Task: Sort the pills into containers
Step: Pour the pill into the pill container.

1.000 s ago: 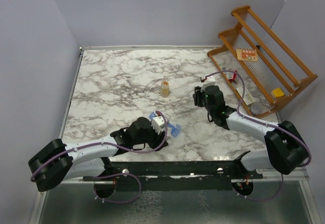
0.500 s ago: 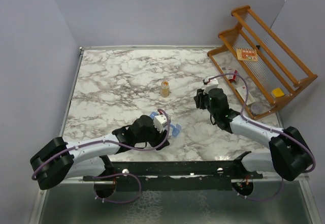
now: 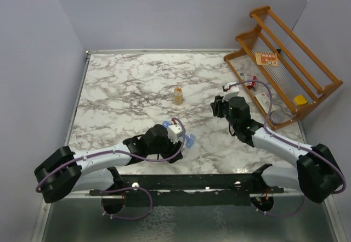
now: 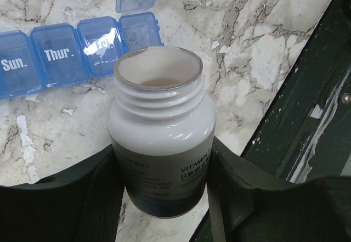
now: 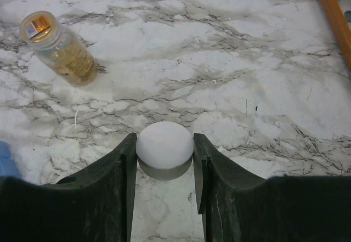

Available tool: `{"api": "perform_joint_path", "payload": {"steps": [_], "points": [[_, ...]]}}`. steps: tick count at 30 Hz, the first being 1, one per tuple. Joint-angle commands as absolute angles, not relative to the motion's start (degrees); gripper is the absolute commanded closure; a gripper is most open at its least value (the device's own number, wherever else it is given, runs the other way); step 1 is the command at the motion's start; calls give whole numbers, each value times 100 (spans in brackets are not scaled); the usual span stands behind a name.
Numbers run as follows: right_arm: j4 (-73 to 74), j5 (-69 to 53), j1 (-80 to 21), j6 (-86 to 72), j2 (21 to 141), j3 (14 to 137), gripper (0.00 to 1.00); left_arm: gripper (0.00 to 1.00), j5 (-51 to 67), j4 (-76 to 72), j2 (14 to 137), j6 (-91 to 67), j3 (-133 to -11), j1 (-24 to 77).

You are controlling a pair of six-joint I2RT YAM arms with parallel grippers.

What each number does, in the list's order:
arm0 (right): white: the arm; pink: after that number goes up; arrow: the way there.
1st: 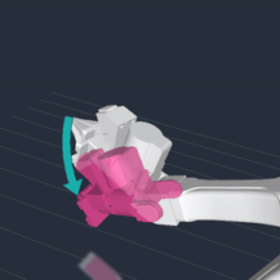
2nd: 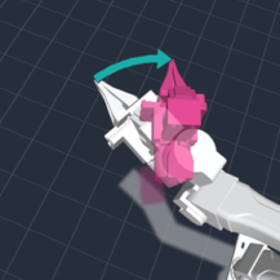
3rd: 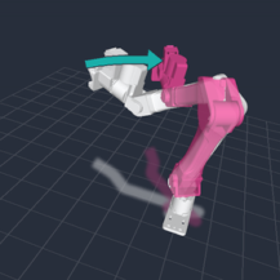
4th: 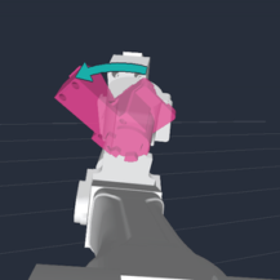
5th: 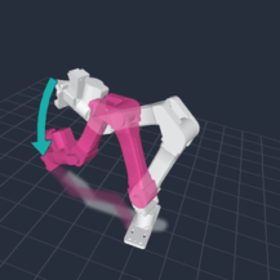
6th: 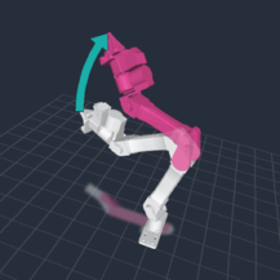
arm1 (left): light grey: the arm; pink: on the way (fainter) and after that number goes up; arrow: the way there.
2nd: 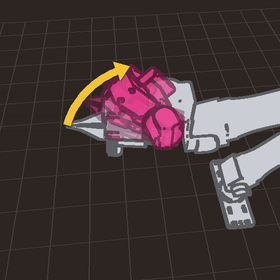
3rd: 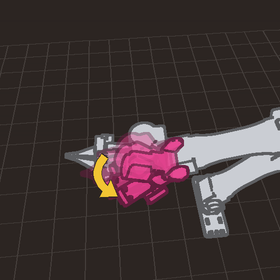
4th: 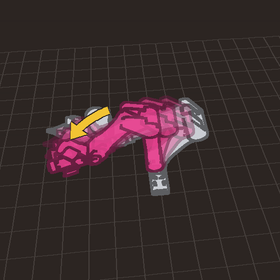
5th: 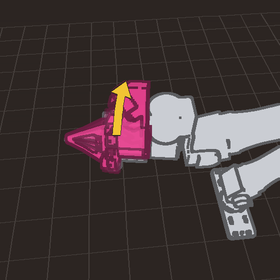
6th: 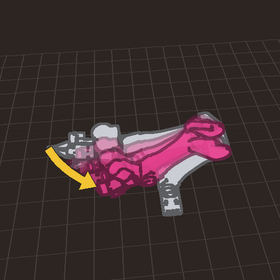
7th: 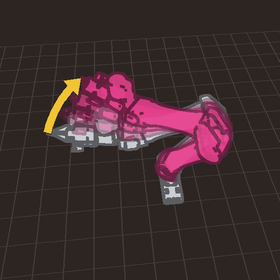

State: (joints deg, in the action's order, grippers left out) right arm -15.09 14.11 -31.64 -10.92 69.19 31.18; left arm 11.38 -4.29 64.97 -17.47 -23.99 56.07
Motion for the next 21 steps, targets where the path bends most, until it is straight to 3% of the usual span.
{"api": "perform_joint_path", "payload": {"steps": [1,21], "points": [[-1738,1501,-3158,-1114,6765,3005,99,100,1063,-397,6646,-1756,-2460,5682],[-1671,1362,-3164,-997,6742,3058,99,100,1160,-692,7365,-1723,-2607,5687]]}}
